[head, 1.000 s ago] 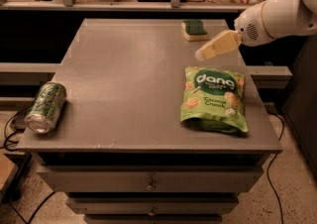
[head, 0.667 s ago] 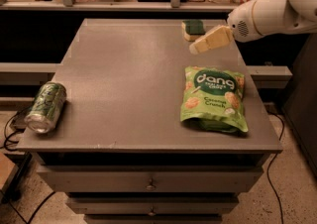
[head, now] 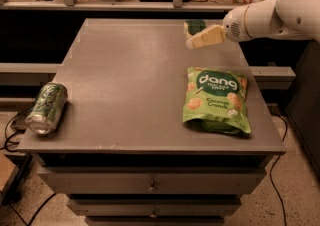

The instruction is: Pick sponge

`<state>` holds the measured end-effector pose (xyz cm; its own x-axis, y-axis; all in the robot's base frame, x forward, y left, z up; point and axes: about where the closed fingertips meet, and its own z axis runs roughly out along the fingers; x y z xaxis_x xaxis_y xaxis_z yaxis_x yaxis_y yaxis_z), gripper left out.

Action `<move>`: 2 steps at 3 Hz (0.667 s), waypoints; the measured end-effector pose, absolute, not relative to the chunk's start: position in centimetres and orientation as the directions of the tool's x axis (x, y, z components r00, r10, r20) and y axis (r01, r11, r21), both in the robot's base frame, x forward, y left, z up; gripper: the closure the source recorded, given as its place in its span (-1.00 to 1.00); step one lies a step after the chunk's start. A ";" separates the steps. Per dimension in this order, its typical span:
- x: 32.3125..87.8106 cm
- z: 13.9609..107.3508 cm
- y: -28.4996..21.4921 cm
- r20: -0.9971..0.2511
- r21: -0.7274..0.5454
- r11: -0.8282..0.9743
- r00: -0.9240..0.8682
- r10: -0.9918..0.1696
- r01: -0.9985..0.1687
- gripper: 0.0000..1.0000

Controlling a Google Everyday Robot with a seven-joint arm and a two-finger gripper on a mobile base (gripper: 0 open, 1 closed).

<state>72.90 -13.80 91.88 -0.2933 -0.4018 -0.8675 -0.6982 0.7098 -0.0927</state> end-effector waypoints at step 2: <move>80.5 88.3 -12.6 -0.918 -0.012 0.794 -0.308 -0.250 -0.608 -1.00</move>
Offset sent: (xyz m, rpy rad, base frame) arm 0.0933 0.0078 -0.0382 0.1551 -0.0474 -0.1527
